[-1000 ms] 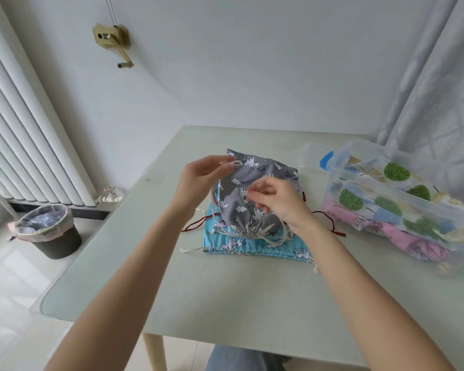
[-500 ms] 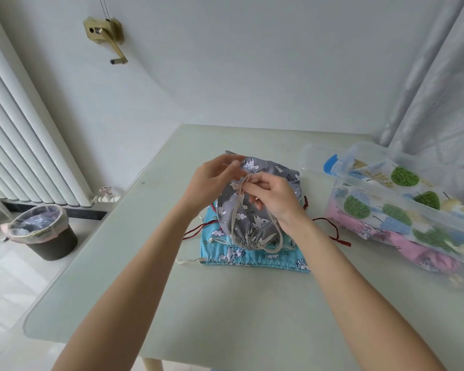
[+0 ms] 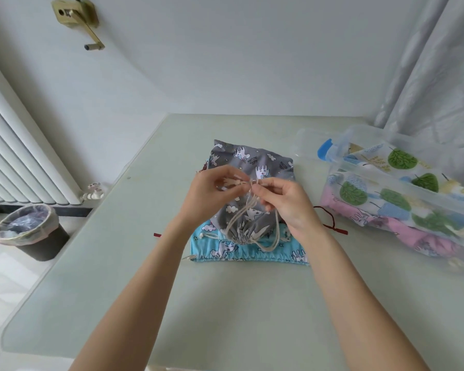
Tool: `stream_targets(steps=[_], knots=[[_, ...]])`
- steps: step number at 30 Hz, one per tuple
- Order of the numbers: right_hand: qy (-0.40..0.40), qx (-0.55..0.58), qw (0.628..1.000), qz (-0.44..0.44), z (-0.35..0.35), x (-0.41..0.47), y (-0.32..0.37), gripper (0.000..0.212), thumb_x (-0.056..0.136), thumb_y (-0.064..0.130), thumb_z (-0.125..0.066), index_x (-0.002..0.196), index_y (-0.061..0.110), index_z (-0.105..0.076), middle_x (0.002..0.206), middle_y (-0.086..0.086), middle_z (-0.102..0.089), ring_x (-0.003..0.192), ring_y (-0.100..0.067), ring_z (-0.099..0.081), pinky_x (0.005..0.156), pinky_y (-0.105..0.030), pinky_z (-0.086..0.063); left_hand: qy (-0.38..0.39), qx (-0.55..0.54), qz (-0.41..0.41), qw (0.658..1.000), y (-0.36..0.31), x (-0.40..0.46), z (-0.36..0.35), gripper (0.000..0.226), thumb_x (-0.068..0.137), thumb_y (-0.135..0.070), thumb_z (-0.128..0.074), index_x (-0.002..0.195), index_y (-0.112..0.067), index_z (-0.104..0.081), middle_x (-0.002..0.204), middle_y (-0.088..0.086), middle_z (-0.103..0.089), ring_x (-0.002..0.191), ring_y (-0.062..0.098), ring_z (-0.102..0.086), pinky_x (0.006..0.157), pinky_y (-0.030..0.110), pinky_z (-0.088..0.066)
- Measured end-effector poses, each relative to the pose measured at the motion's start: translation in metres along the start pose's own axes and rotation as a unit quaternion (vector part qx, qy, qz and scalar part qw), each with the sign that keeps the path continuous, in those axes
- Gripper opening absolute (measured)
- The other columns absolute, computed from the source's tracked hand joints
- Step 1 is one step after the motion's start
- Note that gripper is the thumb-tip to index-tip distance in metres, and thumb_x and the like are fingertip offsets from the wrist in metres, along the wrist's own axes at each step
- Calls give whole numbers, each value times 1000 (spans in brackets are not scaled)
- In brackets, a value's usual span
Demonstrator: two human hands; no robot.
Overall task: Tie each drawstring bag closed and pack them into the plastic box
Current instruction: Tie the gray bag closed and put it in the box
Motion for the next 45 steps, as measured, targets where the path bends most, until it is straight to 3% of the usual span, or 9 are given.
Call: stream_targets(steps=[6, 13, 18, 21, 26, 33, 38, 41, 45], knots=[[-20, -27, 999, -27, 14, -2, -7, 15, 90, 18, -59, 87, 6, -66, 64, 2, -50, 55, -7, -43, 48, -18, -35, 40, -14, 51, 998, 16, -12, -20, 54, 68, -21, -83, 115, -22, -56, 96, 0, -65, 81, 10, -66, 73, 18, -54], [85, -29, 996, -4, 12, -10, 0, 15, 92, 12, -54, 79, 11, -62, 55, 6, -37, 47, -7, -27, 49, -18, -23, 81, -34, 115, 989, 30, -15, -26, 6, 87, -18, -64, 85, -12, -65, 74, 5, -70, 63, 14, -65, 60, 27, -52], [36, -227, 960, 162, 14, -19, 16, 6, 84, 8, -66, 80, 13, -68, 65, 5, -67, 54, -12, -60, 55, -28, -53, 136, -193, 178, 955, 28, -20, -31, 22, 87, -12, -52, 72, -21, -65, 65, -2, -59, 54, 9, -55, 51, 17, -44], [-44, -301, 910, 282, 12, -24, 28, 10, 82, 14, -65, 83, 6, -70, 71, -1, -69, 60, -15, -62, 60, -35, -53, 140, -266, 192, 934, 30, -23, -31, 23, 90, -6, -44, 83, -12, -65, 70, 0, -65, 57, 11, -60, 57, 20, -51], [-77, -295, 881, 362, 8, -30, 36, 6, 84, 5, -65, 84, 2, -70, 74, -1, -69, 64, -8, -58, 63, -19, -49, 93, -217, 170, 957, 30, -30, -27, 13, 89, 1, -55, 94, -10, -61, 90, 3, -66, 56, 10, -66, 50, 17, -50], [-51, -247, 922, 295, -1, -24, 24, 8, 89, 13, -61, 86, 7, -66, 86, 3, -66, 78, -8, -60, 72, -20, -47, 3, -103, 118, 988, 20, -30, -21, 8, 80, -13, -71, 84, -13, -65, 74, -1, -70, 54, 13, -66, 51, 21, -52], [-66, 95, 992, 46, 22, -9, -5, 15, 96, 17, -48, 95, 13, -62, 101, -2, -68, 96, -14, -62, 91, -33, -47, -102, 73, 61, 990, 36, -30, 20, 14, 87, -16, -65, 82, -29, -63, 79, -10, -67, 68, 11, -67, 65, 26, -53], [-46, 265, 963, 8, 28, -8, -6, 22, 98, 13, -40, 96, 6, -60, 101, -12, -70, 100, -23, -65, 93, -35, -50, -167, -173, 149, 959, 62, -42, 36, 15, 96, -13, -50, 83, -18, -56, 84, -5, -67, 85, 14, -66, 80, 32, -51], [-39, 311, 949, -14, 26, -9, -8, 22, 98, 13, -37, 96, 6, -58, 97, -11, -72, 98, -23, -67, 94, -36, -49, -154, -497, 157, 839, 64, -46, 35, 35, 99, -14, -37, 76, -13, -63, 104, 5, -71, 105, 19, -65, 91, 35, -53]])
Point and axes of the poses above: each hand's wrist, its own x-axis towards the middle knuckle, its own z-axis out of the back of the hand, y = z × x, the point moved 7 cm from there along x, towards the middle knuckle
